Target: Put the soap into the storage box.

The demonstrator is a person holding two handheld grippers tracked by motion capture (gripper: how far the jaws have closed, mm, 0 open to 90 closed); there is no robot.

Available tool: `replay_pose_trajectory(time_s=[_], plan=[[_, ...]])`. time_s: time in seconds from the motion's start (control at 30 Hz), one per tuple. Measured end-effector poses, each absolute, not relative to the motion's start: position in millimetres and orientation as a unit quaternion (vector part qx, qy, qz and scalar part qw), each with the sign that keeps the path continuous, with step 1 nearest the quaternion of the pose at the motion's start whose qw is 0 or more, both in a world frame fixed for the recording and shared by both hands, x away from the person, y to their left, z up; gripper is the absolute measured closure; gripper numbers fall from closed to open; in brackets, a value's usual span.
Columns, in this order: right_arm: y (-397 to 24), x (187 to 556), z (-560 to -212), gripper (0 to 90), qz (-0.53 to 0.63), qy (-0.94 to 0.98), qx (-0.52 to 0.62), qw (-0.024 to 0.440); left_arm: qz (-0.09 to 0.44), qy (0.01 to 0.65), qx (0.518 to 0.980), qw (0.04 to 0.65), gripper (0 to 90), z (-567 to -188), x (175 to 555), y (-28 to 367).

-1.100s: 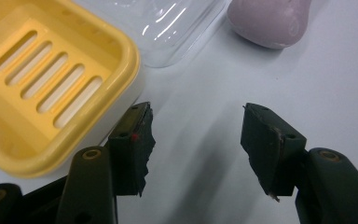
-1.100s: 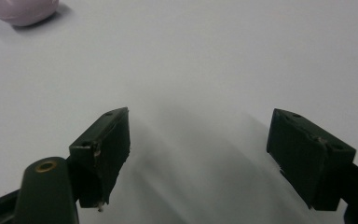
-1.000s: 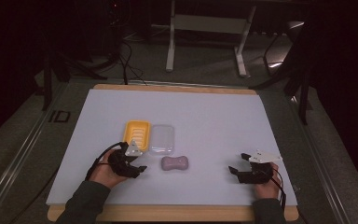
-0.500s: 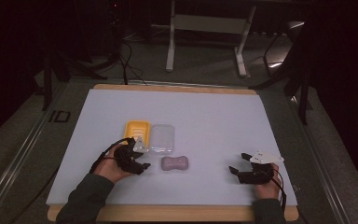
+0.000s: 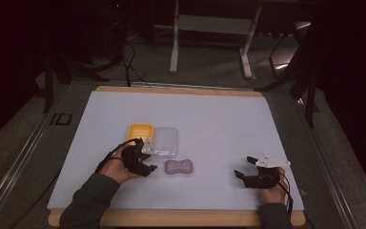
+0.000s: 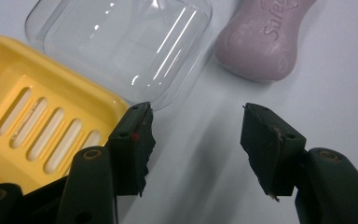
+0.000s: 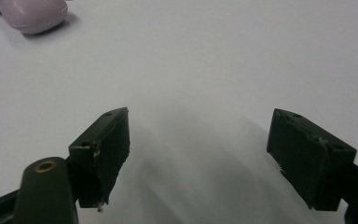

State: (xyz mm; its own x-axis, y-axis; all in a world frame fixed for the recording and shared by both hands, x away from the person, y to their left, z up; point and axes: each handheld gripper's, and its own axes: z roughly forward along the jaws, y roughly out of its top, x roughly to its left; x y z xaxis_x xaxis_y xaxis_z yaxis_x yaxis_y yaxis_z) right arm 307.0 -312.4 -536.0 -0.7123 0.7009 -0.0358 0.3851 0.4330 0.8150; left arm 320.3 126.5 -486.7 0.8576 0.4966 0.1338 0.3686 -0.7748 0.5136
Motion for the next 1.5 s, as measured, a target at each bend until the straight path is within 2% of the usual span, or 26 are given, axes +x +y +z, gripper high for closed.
replay_pose_trajectory(time_s=[0.77,1.5], plan=[[-312.0,306.3,-536.0,20.5,0.419,0.825,0.328,0.190,0.124,0.201,0.947,0.217,44.0,-478.3,328.7,108.7],[-312.0,306.2,-536.0,20.5,0.420,0.825,0.327,0.190,0.113,0.158,0.959,0.206,40.2,-464.9,339.8,81.2]])
